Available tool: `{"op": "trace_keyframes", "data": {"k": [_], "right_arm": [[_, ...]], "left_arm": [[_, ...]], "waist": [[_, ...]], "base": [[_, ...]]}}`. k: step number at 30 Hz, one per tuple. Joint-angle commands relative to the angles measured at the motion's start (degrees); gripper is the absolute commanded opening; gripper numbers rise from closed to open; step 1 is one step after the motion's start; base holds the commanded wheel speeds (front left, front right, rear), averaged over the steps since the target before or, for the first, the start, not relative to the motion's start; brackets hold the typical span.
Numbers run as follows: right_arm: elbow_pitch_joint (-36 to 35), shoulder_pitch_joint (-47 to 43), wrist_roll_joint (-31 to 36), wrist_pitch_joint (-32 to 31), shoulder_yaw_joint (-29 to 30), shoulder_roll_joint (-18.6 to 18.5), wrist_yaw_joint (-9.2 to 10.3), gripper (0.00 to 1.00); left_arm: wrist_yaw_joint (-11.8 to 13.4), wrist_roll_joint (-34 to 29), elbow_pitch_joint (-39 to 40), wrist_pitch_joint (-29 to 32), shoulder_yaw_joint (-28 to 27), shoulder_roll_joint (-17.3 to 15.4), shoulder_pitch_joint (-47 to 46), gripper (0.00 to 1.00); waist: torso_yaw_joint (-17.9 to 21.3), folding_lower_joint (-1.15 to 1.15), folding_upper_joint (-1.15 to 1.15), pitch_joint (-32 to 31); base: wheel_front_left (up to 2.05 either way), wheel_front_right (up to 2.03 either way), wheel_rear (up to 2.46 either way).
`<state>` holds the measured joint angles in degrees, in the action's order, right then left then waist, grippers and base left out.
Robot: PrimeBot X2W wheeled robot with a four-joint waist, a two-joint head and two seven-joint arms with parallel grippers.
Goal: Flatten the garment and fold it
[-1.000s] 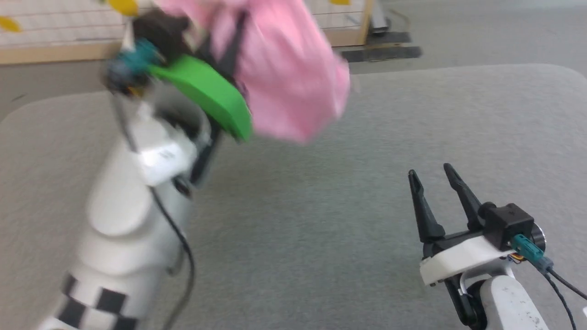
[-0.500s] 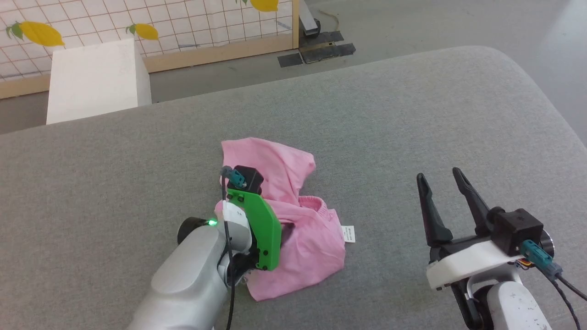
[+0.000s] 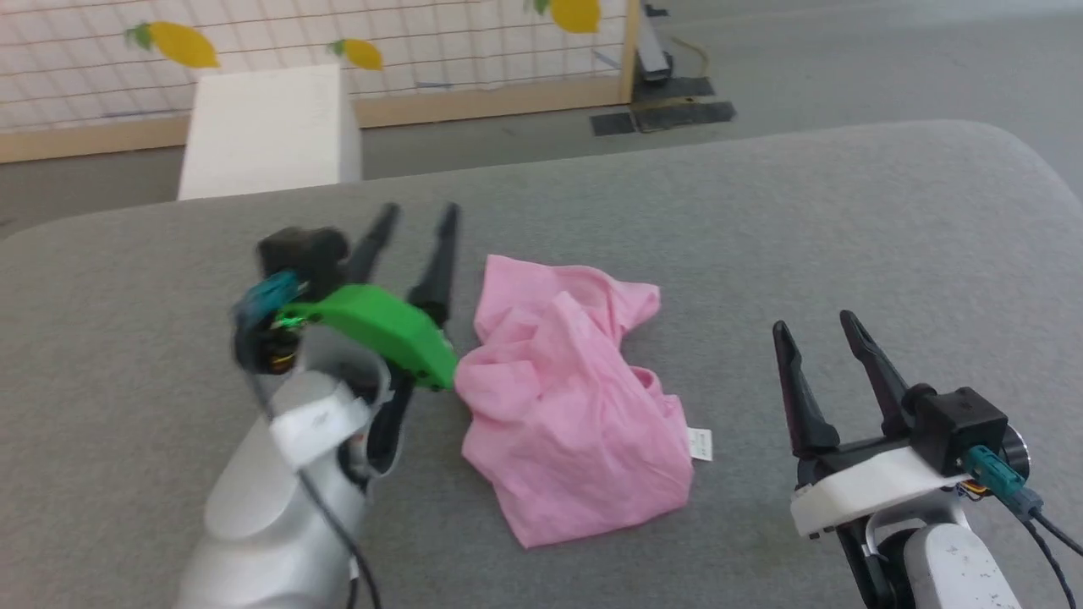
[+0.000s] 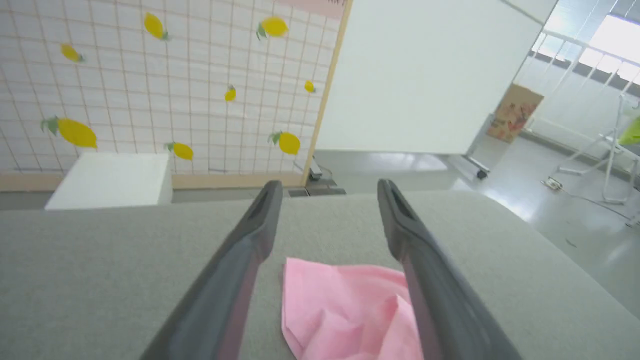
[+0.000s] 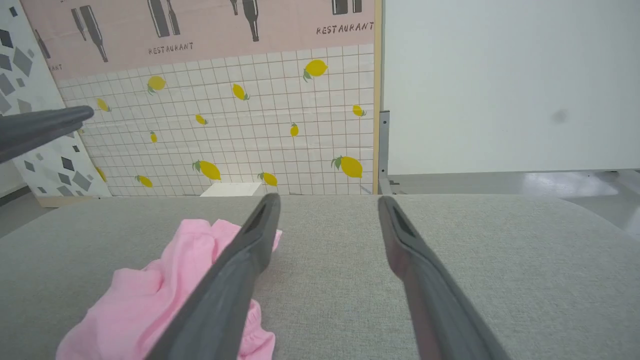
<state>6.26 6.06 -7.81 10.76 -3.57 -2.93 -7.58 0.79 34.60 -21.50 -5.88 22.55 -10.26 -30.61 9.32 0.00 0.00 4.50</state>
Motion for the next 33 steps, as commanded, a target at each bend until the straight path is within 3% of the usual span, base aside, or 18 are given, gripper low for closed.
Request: {"op": "trace_keyframes", "data": {"k": [1, 4, 8, 14, 15, 17, 25, 28, 33], "right_arm": [[-0.48, -0.73, 0.35, -0.23, -0.1, 0.05, 0.09, 1.0], [-1.21, -0.84, 0.52, -0.57, -0.15, 0.05, 0.09, 1.0], [-2.34, -0.55, 0.96, -1.32, -0.71, 0.05, 0.09, 1.0], [-2.51, 1.7, 1.35, -6.82, -4.2, 0.05, 0.09, 1.0], [-1.91, 2.48, 1.39, -9.36, -5.2, 0.05, 0.09, 1.0], [3.05, 8.6, 3.31, -26.2, -9.32, -0.74, 0.09, 1.0], [11.25, 16.53, 4.84, -42.54, -9.88, -1.49, 0.09, 1.0], [13.45, 18.5, 4.36, -45.69, -12.18, -2.07, 0.09, 0.04], [12.16, 21.26, 2.78, -43.95, -15.27, -2.62, 0.09, 0.0]], "left_arm": [[1.15, -0.98, 1.34, -3.13, -1.04, -0.92, 2.61, 1.0], [3.17, -2.89, 4.76, -7.62, -3.32, -2.35, 5.86, 1.0], [4.58, -5.25, 8.67, -8.98, -6.43, -3.38, 10.79, 1.0], [4.12, -10.03, 15.34, -9.09, -12.13, -2.39, 18.71, 1.0], [3.8, -11.0, 16.3, -9.1, -13.03, -1.91, 20.05, 1.0], [1.6, -14.76, 19.51, -9.1, -17.31, 1.55, 24.99, 1.0], [-1.93, -17.96, 18.97, -9.11, -19.8, 5.22, 25.41, 1.0], [-2.81, -18.5, 18.18, -9.11, -19.98, 5.99, 25.08, 1.0], [-3.53, -19.4, 17.6, -9.11, -20.5, 6.76, 24.64, 1.0]], "waist": [[-2.68, 0.0, 0.0, -0.94], [-4.59, 0.0, 0.0, -0.92], [-6.73, 0.0, 0.0, -0.64], [-9.33, 0.0, 0.0, 0.37], [-9.8, 0.0, 0.0, 0.63], [-12.47, 0.0, 0.0, 2.21], [-16.47, 0.0, 0.0, 3.83], [-17.4, 0.0, 0.0, 4.14], [-18.32, 0.0, 0.0, 4.08]], "base": [[0.0, 0.0, 0.0], [0.0, 0.0, 0.0], [0.0, 0.0, 0.0], [0.0, 0.0, 0.0], [0.0, 0.0, 0.0], [0.0, 0.0, 0.0], [0.0, 0.0, 0.0], [0.0, 0.0, 0.0], [0.0, 0.0, 0.0]]}}
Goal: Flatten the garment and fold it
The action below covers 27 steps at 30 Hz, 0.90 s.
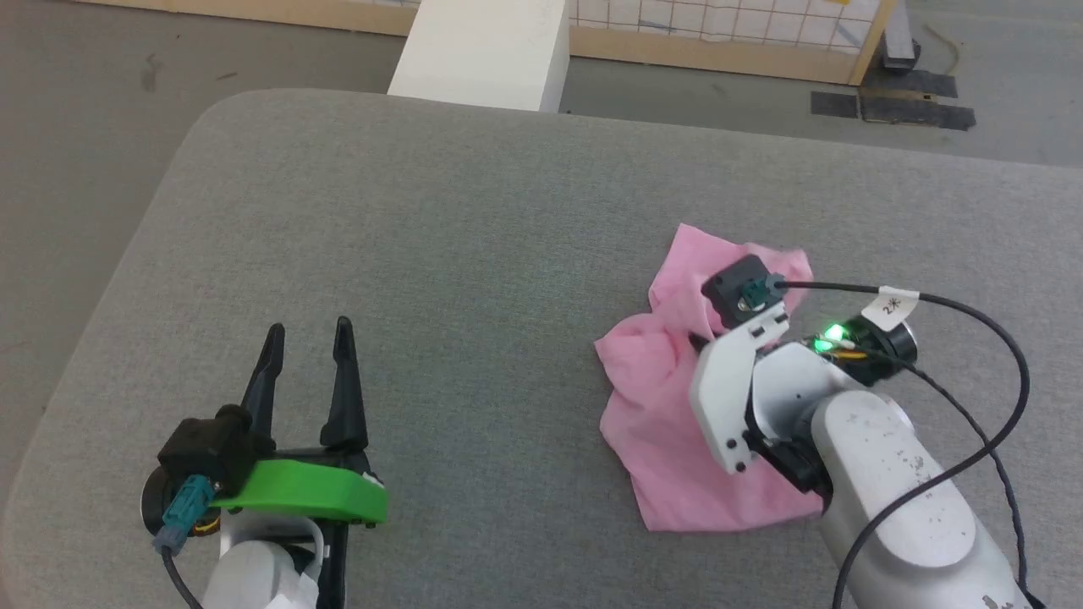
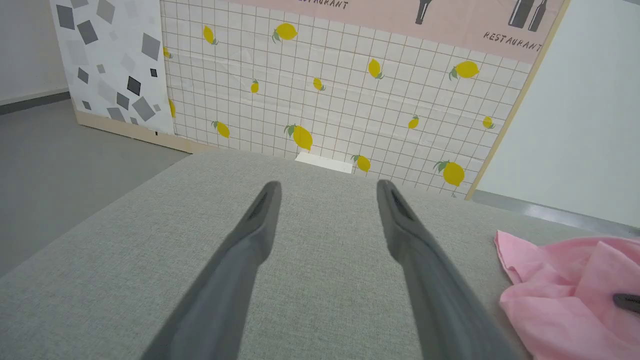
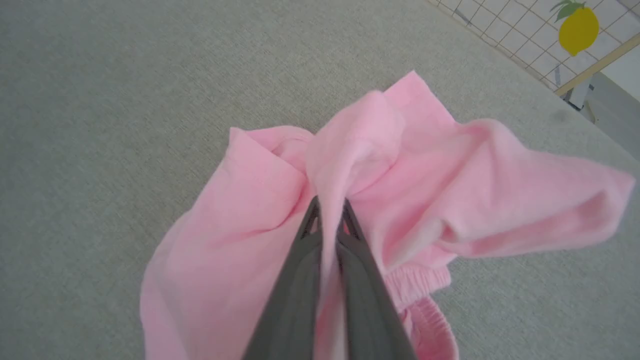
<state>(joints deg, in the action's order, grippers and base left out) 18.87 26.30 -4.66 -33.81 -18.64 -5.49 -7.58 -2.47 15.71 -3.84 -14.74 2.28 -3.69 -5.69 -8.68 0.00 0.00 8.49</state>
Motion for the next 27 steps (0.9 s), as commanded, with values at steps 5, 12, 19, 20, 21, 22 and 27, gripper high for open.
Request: {"op": "trace_keyframes", "data": {"k": [5, 12, 19, 20, 21, 22, 27], "right_arm": [[-5.49, 3.7, -3.77, 4.78, -2.59, 1.01, 0.09, 0.0], [-15.0, 8.72, -12.18, 15.67, -2.76, 2.43, 0.09, 0.0], [-14.46, 3.22, -10.99, 16.85, 7.24, 2.59, 0.09, 0.0], [-13.64, 1.93, -9.98, 16.54, 9.01, 2.59, 0.09, 0.0], [-12.49, 0.28, -8.5, 16.37, 11.53, 2.59, 0.09, 0.0], [-11.44, -1.07, -7.06, 16.16, 13.51, 2.59, 0.09, 0.0], [-5.66, -7.99, -1.72, 16.44, 25.18, 2.6, 0.09, 0.35]], "left_arm": [[-0.75, -1.18, 0.1, -0.26, -0.73, 0.52, -0.19, 1.0], [-1.22, -1.61, 0.38, -0.26, -2.18, 0.7, 0.11, 1.0], [-1.72, -2.03, 0.31, -0.26, -2.21, 0.77, 0.88, 1.0], [-1.75, -2.07, 0.33, -0.26, -2.17, 0.77, 0.92, 1.0], [-1.78, -2.06, 0.4, -0.26, -2.14, 0.78, 0.96, 1.0], [-1.83, -2.03, 0.44, -0.26, -2.07, 0.78, 1.0, 1.0], [-1.96, -1.92, 0.41, -0.26, -1.51, 0.79, 1.0, 1.0]], "waist": [[-0.22, 0.0, 0.0, -0.42], [1.21, 0.0, 0.0, -1.74], [2.87, 0.0, 0.0, -2.87], [3.06, 0.0, 0.0, -2.87], [3.31, 0.0, 0.0, -2.89], [3.5, 0.0, 0.0, -2.87], [4.18, 0.0, 0.0, -2.8]], "base": [[0.0, 0.0, 0.0], [0.0, 0.0, 0.0], [0.0, 0.0, 0.0], [0.0, 0.0, 0.0], [0.0, 0.0, 0.0], [0.0, 0.0, 0.0], [0.0, 0.0, 0.0]]}}
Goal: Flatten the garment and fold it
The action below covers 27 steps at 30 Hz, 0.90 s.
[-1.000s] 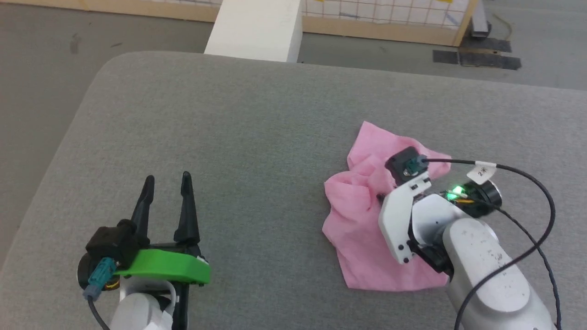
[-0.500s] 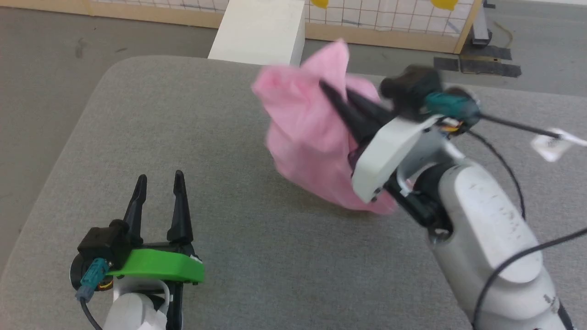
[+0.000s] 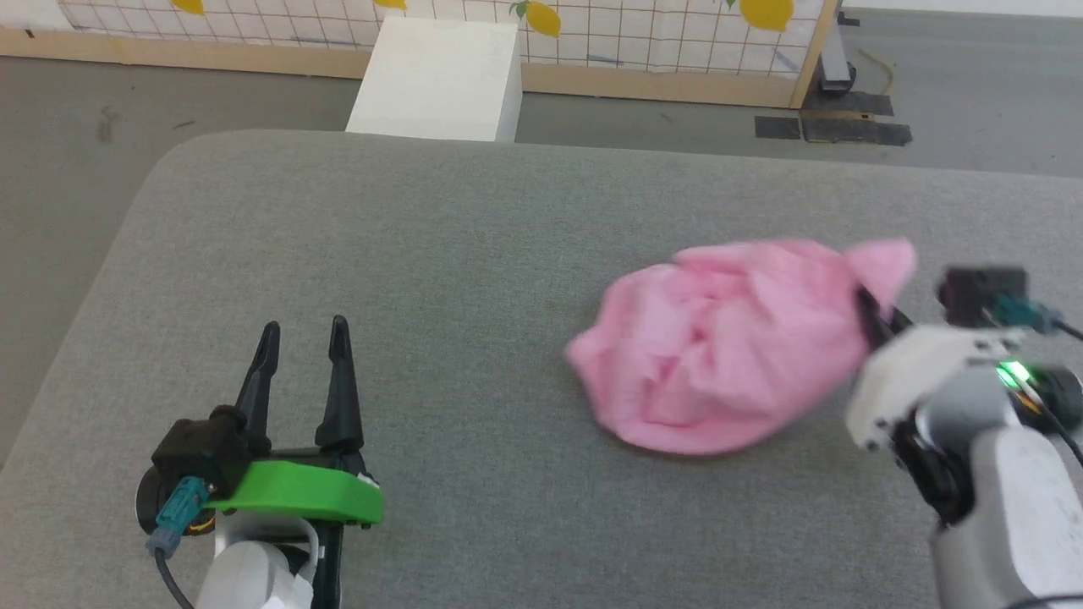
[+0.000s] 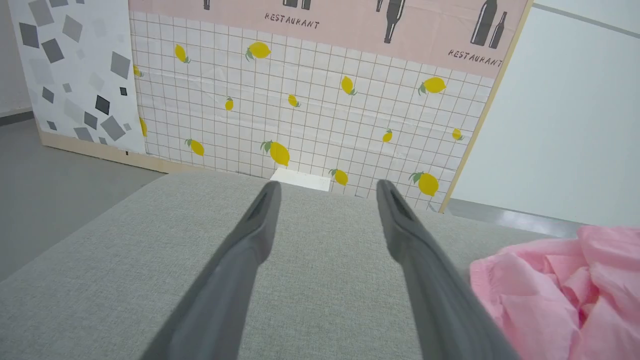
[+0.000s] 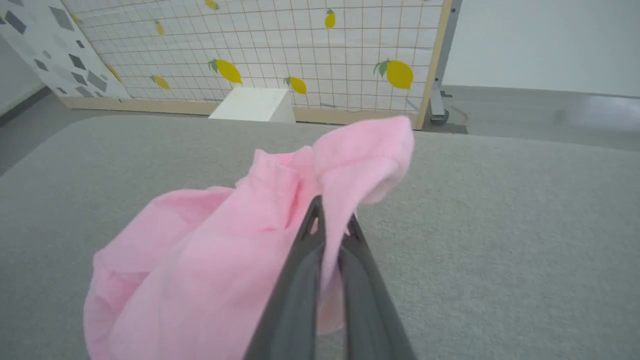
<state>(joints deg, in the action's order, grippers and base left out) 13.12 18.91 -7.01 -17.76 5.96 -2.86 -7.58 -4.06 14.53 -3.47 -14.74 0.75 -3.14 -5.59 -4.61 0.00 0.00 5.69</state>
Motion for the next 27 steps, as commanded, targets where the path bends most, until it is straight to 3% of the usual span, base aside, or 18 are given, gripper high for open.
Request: {"op": "trace_keyframes", "data": {"k": [1, 2, 6, 13, 18, 19, 23, 27], "right_arm": [[0.64, -1.68, 1.54, 0.66, 2.48, -0.03, 0.09, 0.96], [1.14, -3.0, 2.0, 0.95, 4.88, -0.02, 0.09, 1.0], [0.6, -7.36, 3.17, 2.71, 11.35, -0.02, 0.09, 1.0], [-4.81, -13.48, 2.74, 5.51, 14.46, -0.02, 0.09, 1.0], [-10.45, -15.06, 0.06, 6.06, 8.96, -0.02, 0.09, 1.0], [-11.95, -13.94, 0.05, 3.52, 4.65, -0.02, 0.09, 1.0], [-9.77, -9.49, 0.72, -3.06, 0.84, -0.02, 0.09, 1.0], [-5.57, -2.94, 2.74, -8.04, 1.0, -0.02, 0.09, 1.0]], "left_arm": [[-0.38, -0.7, 0.04, -0.26, 0.11, 0.25, 0.87, 1.0], [-0.41, -0.67, 0.03, -0.26, 0.26, 0.25, 0.83, 1.0], [-0.36, -0.62, 0.18, -0.26, 0.45, 0.25, 0.92, 1.0], [-0.44, -0.54, 0.57, -0.26, 0.18, 0.25, 0.99, 1.0], [-0.32, -0.33, 0.83, -0.26, 0.08, 0.25, 0.63, 1.0], [-0.32, -0.23, 0.9, -0.26, 0.06, 0.25, 0.24, 1.0], [-0.37, -0.02, 0.85, -0.26, 0.37, 0.26, -0.57, 1.0], [-0.48, 0.25, 0.75, -0.26, 1.09, 0.26, -1.56, 1.0]], "waist": [[0.13, 0.0, 0.0, 0.0], [0.13, 0.0, 0.0, 0.0], [0.26, 0.0, 0.0, 0.01], [0.61, 0.0, 0.0, 0.64], [1.1, 0.0, 0.0, 1.36], [1.35, 0.0, 0.0, 1.9], [1.23, 0.0, 0.0, 2.76], [0.59, 0.0, 0.0, 3.98]], "base": [[0.0, 0.0, 0.0], [0.0, 0.0, 0.0], [0.0, 0.0, 0.0], [0.0, 0.0, 0.0], [0.0, 0.0, 0.0], [0.0, 0.0, 0.0], [0.0, 0.0, 0.0], [0.0, 0.0, 0.0]]}}
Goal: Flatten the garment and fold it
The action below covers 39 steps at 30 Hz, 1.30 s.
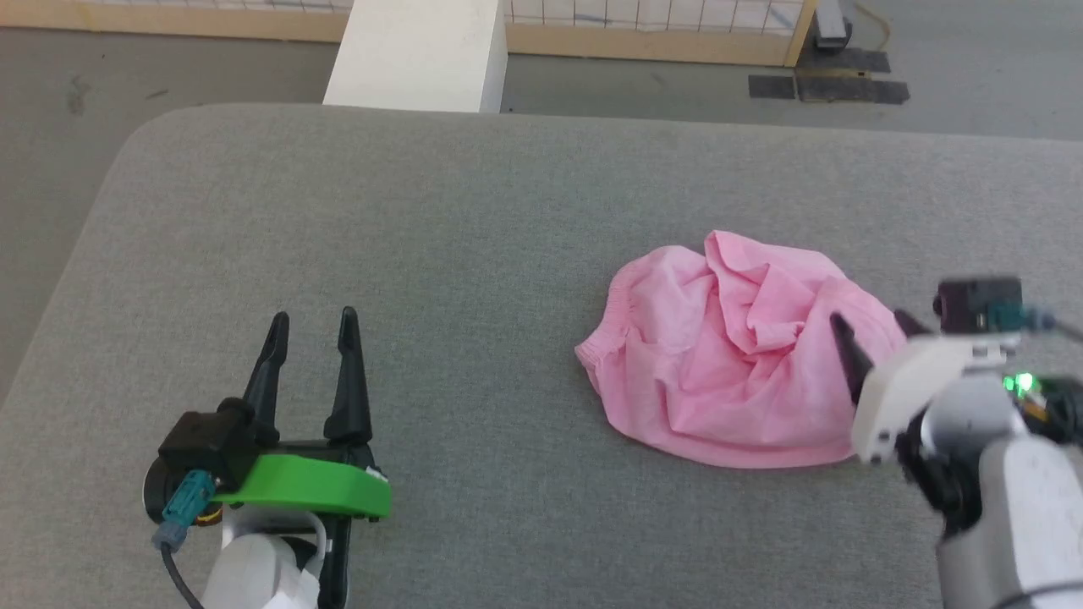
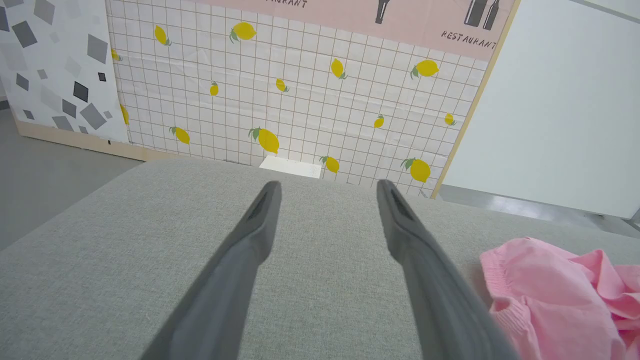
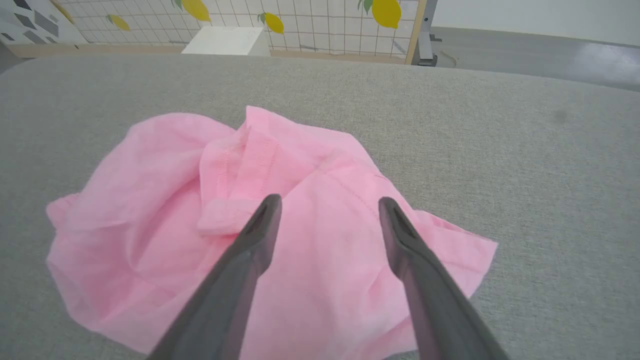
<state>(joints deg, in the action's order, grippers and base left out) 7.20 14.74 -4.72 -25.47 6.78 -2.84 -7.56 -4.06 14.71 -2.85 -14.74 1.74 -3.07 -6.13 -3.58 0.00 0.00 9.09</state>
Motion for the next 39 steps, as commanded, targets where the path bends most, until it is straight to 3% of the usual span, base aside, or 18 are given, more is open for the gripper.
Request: {"op": "trace_keyframes", "data": {"k": [1, 7, 8, 9, 10, 15, 21, 25, 28, 29, 30, 34, 39], "right_arm": [[1.56, 2.65, 1.18, -1.38, 0.54, -0.04, 0.08, 1.0], [9.65, 9.32, 4.51, -9.67, 2.98, -0.04, 0.08, 1.0], [10.44, 9.99, 5.17, -10.57, 3.05, -0.04, 0.08, 0.49], [10.96, 10.37, 5.35, -11.11, 3.02, -0.04, 0.08, 0.13], [11.47, 10.54, 5.15, -11.77, 2.94, -0.04, 0.08, 0.0], [10.18, 9.09, 3.98, -11.52, 2.9, -0.04, 0.08, 0.0], [-0.24, 0.18, -2.36, -7.9, 5.43, -0.04, 0.08, 0.0], [-8.56, -9.61, -6.38, -5.85, 11.49, -0.04, 0.08, 0.0], [-9.17, -15.91, -7.85, -4.73, 17.54, -0.04, 0.08, 0.0], [-8.77, -17.05, -7.33, -4.3, 18.89, -0.04, 0.08, 0.64], [-7.79, -18.0, -7.41, -4.17, 20.18, -0.04, 0.08, 1.0], [-6.06, -18.35, -7.16, -0.93, 21.92, -0.04, 0.08, 1.0], [-8.78, -16.47, -4.16, 10.13, 19.99, -0.04, 0.08, 1.0]], "left_arm": [[-0.5, 0.14, 0.11, -0.26, 0.26, 0.19, -1.24, 1.0], [-0.63, 0.77, -0.34, -0.26, 1.04, 0.19, -2.53, 1.0], [-0.64, 0.87, -0.43, -0.26, 1.1, 0.19, -2.63, 1.0], [-0.64, 0.93, -0.48, -0.26, 1.11, 0.19, -2.65, 1.0], [-0.61, 0.97, -0.51, -0.26, 1.14, 0.19, -2.61, 1.0], [-0.21, 1.01, -0.62, -0.26, 0.95, 0.19, -1.93, 1.0], [-0.18, 0.74, -0.88, -0.26, 0.15, 0.19, -1.02, 1.0], [-0.41, 0.58, -0.93, -0.26, -0.33, 0.19, -0.39, 1.0], [-0.48, 0.48, -0.7, -0.26, -0.52, 0.19, 0.11, 1.0], [-0.58, 0.39, -0.72, -0.26, -0.5, 0.19, 0.19, 1.0], [-0.68, 0.22, -0.77, -0.26, -0.46, 0.19, 0.32, 1.0], [-1.04, -0.04, -1.13, -0.26, -0.16, 0.19, 0.42, 1.0], [-1.46, -0.01, -1.71, -0.26, 1.11, 0.19, 0.52, 1.0]], "waist": [[-0.61, 0.0, 0.0, 0.81], [-2.2, 0.0, 0.0, 2.25], [-2.44, 0.0, 0.0, 2.4], [-2.55, 0.0, 0.0, 2.44], [-2.66, 0.0, 0.0, 2.42], [-2.32, 0.0, 0.0, 1.7], [-0.85, 0.0, 0.0, -0.51], [0.59, 0.0, 0.0, -1.61], [1.97, 0.0, 0.0, -1.99], [2.34, 0.0, 0.0, -2.04], [2.8, 0.0, 0.0, -2.17], [3.86, 0.0, 0.0, -2.56], [4.16, 0.0, 0.0, -2.99]], "base": [[0.0, 0.0, 0.0], [0.0, 0.0, 0.0], [0.0, 0.0, 0.0], [0.0, 0.0, 0.0], [0.0, 0.0, 0.0], [0.0, 0.0, 0.0], [0.0, 0.0, 0.0], [0.0, 0.0, 0.0], [0.0, 0.0, 0.0], [0.0, 0.0, 0.0], [0.0, 0.0, 0.0], [0.0, 0.0, 0.0], [0.0, 0.0, 0.0]]}}
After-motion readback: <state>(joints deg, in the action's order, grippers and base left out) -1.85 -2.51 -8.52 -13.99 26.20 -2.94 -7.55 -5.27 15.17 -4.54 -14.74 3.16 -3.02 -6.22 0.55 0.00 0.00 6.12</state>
